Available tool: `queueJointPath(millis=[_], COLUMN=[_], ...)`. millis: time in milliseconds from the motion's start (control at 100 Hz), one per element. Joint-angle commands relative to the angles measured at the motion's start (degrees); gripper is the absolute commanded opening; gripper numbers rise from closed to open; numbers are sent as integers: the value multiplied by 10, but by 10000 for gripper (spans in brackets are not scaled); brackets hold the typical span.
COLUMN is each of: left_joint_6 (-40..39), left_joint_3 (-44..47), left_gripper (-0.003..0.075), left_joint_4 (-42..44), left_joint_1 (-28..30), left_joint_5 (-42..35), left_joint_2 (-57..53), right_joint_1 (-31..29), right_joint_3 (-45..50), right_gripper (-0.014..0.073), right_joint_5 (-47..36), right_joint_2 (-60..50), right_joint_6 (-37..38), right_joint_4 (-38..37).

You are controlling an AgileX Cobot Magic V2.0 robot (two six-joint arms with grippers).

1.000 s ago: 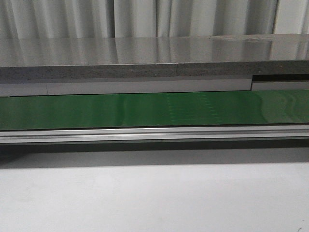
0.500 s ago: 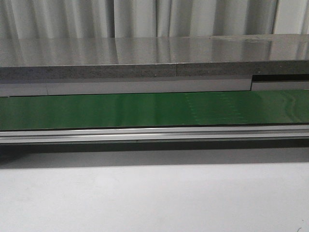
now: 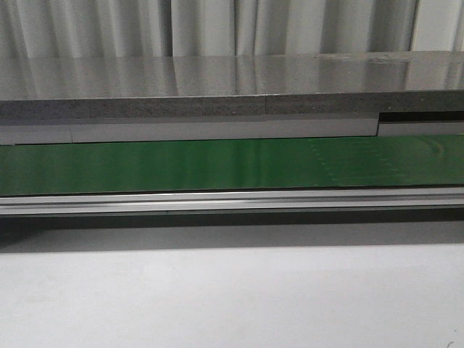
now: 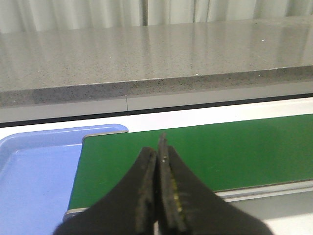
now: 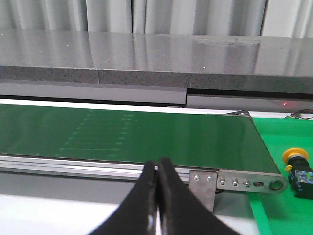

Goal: Move button from left to right

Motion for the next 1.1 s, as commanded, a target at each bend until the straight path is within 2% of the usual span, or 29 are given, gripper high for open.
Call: queueJointPath(millis=[0, 790, 930, 1090], left_joint_6=[-2, -2, -12, -51], left_joint_3=[-16, -16, 1, 41], left_gripper=[-20, -20, -20, -20], left_joint_4=[-7, -6, 29, 68], left_joint_1=[-6, -5, -5, -2], left_joint_5=[-46, -62, -74, -74], left_joint_2=[5, 5, -9, -77], right_joint_1=[1, 1, 1, 1], right_joint_3=[-9, -9, -9, -9], right_gripper=[-67, -67, -67, -67], right_joint_5=[-51, -51, -51, -51], right_joint_2=[-11, -11, -11, -11], right_joint_6=[2, 2, 2, 2], right_joint_4=[-7, -7, -7, -7])
